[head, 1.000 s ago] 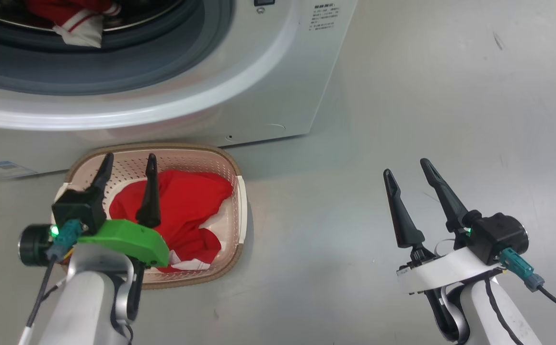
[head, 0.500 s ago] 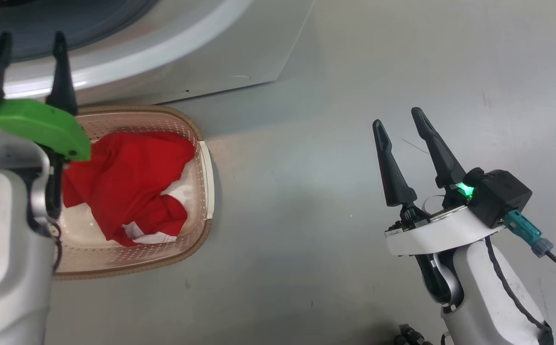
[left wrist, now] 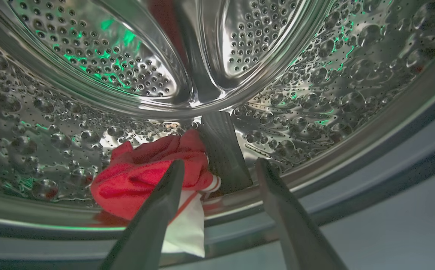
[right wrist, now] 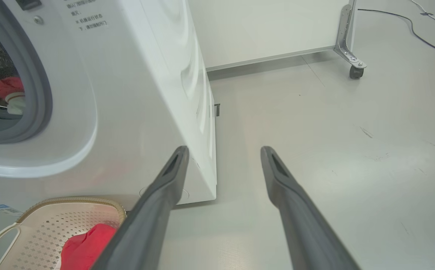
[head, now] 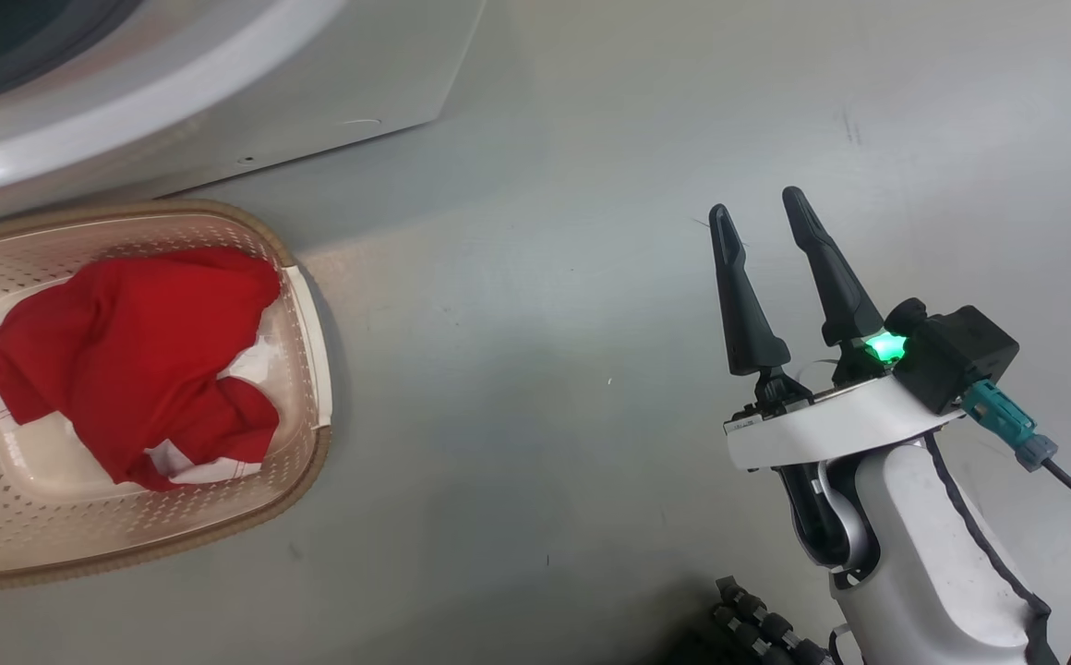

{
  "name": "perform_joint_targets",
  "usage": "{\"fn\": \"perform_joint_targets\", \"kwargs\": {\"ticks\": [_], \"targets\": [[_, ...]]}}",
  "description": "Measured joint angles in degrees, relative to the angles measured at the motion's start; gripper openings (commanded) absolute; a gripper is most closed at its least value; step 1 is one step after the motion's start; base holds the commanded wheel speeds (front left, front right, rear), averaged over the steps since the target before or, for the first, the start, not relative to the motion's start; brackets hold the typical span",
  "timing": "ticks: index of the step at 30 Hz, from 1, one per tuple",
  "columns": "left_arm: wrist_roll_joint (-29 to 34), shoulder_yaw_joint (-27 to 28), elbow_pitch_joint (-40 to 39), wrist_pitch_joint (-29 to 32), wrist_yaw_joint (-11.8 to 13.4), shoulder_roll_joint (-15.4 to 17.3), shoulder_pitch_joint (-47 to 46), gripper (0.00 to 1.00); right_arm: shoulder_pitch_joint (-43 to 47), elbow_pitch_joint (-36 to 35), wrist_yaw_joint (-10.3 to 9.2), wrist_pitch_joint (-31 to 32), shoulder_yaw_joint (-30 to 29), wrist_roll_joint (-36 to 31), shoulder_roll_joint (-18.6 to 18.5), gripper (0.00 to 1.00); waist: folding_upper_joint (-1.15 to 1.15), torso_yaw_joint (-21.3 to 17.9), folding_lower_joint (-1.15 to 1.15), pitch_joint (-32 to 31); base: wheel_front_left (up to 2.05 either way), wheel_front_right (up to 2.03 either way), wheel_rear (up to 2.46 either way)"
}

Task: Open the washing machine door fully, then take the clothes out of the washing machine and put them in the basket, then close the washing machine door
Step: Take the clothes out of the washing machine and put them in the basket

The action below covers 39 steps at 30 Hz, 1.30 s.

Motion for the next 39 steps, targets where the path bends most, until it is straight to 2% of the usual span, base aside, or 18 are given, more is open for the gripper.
{"fn": "perform_joint_targets", "kwargs": {"ticks": [10,17,32,33,34,35,36,37,39], "targets": [[2.23,1.47,4.10,6.16,-0.03,5.76,-8.40,1.00,-1.94,0.34,-0.40,0.00,2.55,2.50,0.04,1.00,0.00,-3.06,0.00,1.69,0.00,0.00,0.00],[2.74,1.10,8.59,11.01,-0.04,6.76,-11.41,1.00,-2.42,0.93,-0.81,0.00,2.69,3.32,0.04,1.00,0.00,-4.85,0.00,2.45,0.00,0.00,0.00],[5.95,0.51,15.15,19.23,0.57,9.25,-13.34,1.00,-4.06,1.02,-0.86,0.00,2.98,3.98,0.05,1.00,0.00,-5.38,0.00,2.76,0.00,0.00,0.00],[5.97,0.46,15.37,19.63,0.68,9.23,-13.50,0.82,-4.06,1.04,-0.86,0.00,2.98,3.98,0.05,1.00,0.00,-5.38,0.00,2.77,0.00,0.00,0.00],[5.97,0.37,15.58,20.16,0.71,9.20,-13.63,0.53,-4.06,1.07,-0.86,0.00,2.98,3.98,0.05,1.00,0.00,-5.38,0.00,2.76,0.00,0.00,0.00],[5.97,0.34,15.77,20.46,0.71,9.14,-13.77,0.37,-4.06,1.11,-0.86,0.00,2.98,3.98,0.04,1.00,0.00,-5.37,0.00,2.76,0.00,0.00,0.00],[5.97,0.34,15.92,20.47,0.73,9.10,-13.84,0.05,-4.06,1.15,-0.86,0.00,2.98,3.98,0.04,1.00,0.00,-5.36,0.00,2.74,0.00,0.00,0.00],[5.97,0.32,16.14,20.57,0.74,9.03,-13.95,0.00,-4.06,1.21,-0.86,0.00,2.98,3.98,0.04,1.00,0.00,-5.33,0.00,2.72,0.00,0.00,0.00],[5.97,0.30,16.27,20.96,0.75,8.81,-14.15,0.00,-4.06,1.30,-0.86,0.00,2.98,3.98,0.04,1.00,0.00,-5.26,0.00,2.66,0.00,0.00,0.00]]}}
